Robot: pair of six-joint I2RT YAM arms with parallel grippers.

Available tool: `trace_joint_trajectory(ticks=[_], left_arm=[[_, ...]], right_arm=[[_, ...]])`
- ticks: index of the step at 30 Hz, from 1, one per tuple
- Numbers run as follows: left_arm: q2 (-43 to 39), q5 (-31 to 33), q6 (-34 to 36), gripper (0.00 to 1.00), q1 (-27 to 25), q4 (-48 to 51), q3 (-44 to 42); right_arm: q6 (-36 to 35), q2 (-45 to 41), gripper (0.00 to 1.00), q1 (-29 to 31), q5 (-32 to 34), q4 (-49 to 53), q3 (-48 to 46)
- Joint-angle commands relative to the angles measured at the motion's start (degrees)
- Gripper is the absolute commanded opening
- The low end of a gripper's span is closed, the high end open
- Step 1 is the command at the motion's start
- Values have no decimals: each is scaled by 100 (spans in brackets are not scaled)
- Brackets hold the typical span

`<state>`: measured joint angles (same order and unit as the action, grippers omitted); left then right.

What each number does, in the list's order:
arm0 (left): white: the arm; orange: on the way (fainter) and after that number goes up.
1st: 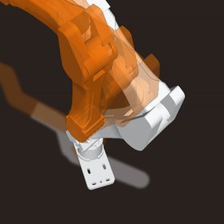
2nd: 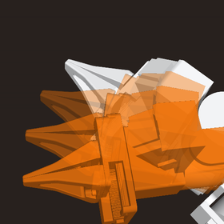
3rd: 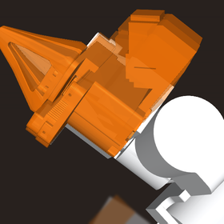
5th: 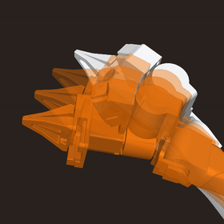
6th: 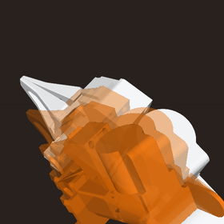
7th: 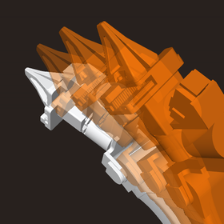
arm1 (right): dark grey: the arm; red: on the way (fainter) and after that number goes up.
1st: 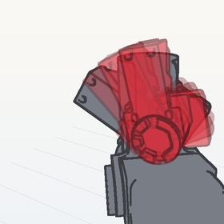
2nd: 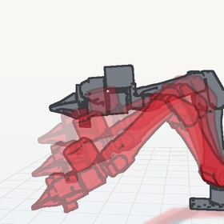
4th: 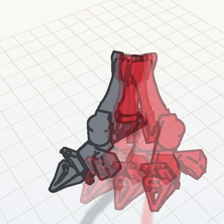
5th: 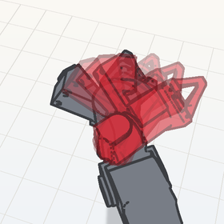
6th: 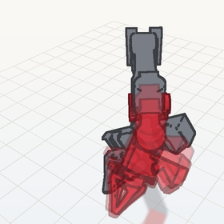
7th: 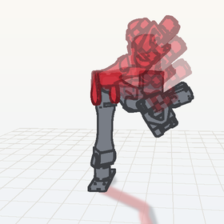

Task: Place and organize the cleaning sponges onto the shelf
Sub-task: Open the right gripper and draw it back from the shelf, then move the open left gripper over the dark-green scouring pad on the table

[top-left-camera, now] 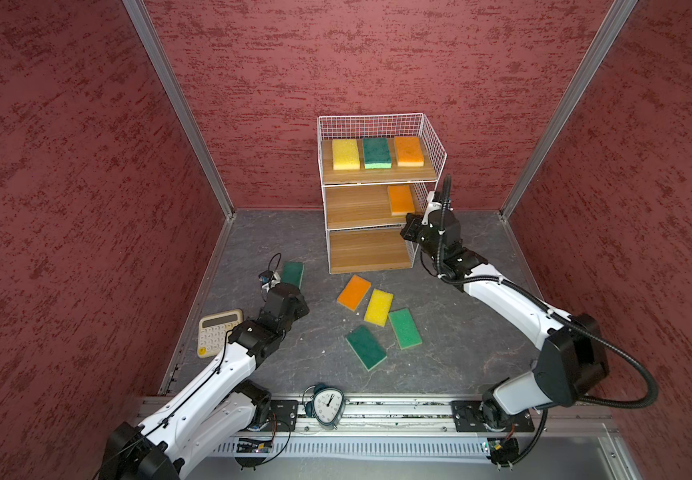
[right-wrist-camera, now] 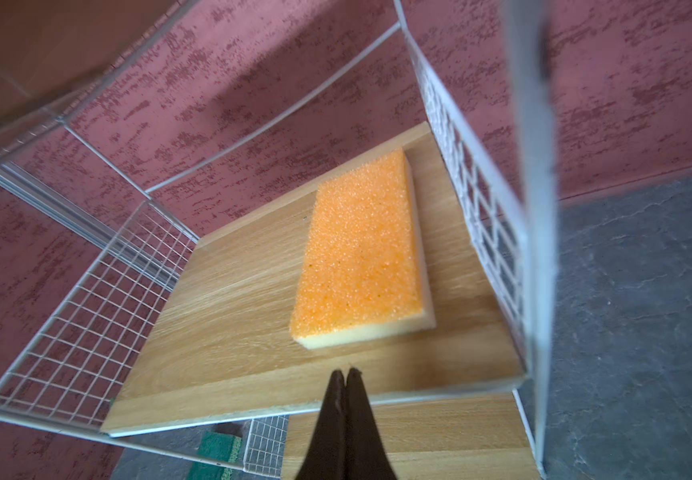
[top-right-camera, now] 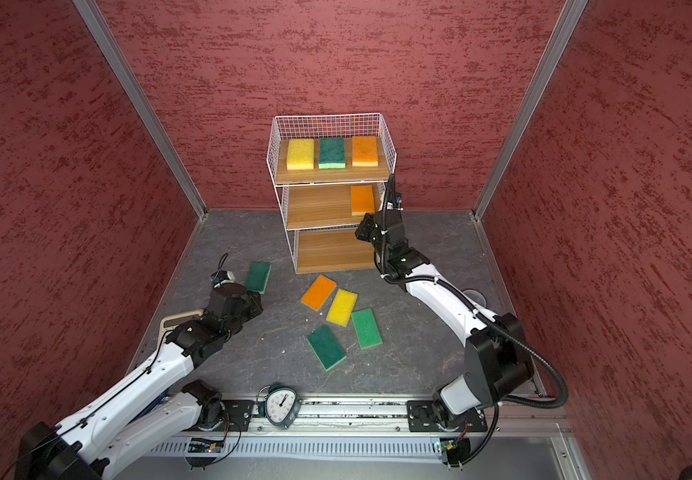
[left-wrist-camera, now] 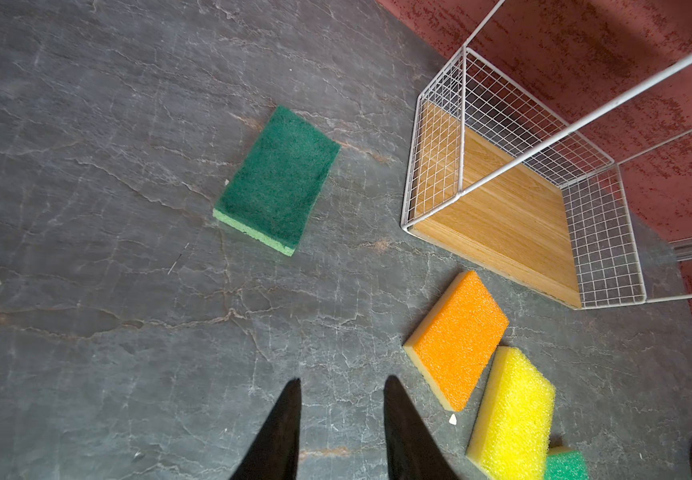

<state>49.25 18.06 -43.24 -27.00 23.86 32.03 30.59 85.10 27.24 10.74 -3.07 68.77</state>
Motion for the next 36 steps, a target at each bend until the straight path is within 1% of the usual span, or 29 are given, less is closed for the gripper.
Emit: trace_joint_trajectory(ticks=[1, 8, 14, 18, 21, 26, 29, 30, 31, 32, 34, 36], left_arm=[[-114, 67, 34, 35, 12, 288, 213], [-238, 145, 85, 36, -48, 658, 468], [-120, 348, 140, 37, -312, 970, 769], [4, 526, 215, 39, -502, 1335, 1010], [37, 577, 237, 40, -584, 1552, 1118], [87, 510, 269, 44, -686, 1834, 1173], [242, 398, 433, 48, -767, 1936, 1266], [312, 364, 521, 52, -809, 1971, 1314], [377, 317, 637, 55, -871, 1965, 1345], [443, 280, 738, 57, -928, 1957, 1376], [558, 212, 906, 57, -1062, 1893, 1410], [636, 122, 954, 58, -1140, 1803, 1409]], right_arm=[[-148, -472, 2, -18, 37, 128, -168], [-414, -1202, 10, -15, 201, 701, -481], [-622, -1820, 23, -25, 381, 1074, -808], [-670, -1989, 25, -72, 541, 1593, -854], [-659, -2134, 28, -161, 534, 1761, -1005], [-616, -2412, 41, -334, 443, 1897, -1281], [-573, -2514, 46, -501, 385, 2028, -1429], [-554, -2540, 49, -582, 319, 2061, -1478], [-539, -2566, 53, -650, 239, 2103, -1525], [-529, -2577, 57, -718, 165, 2132, -1559], [-528, -2611, 64, -853, 20, 2193, -1652], [-534, -2654, 70, -959, -71, 2256, -1724]])
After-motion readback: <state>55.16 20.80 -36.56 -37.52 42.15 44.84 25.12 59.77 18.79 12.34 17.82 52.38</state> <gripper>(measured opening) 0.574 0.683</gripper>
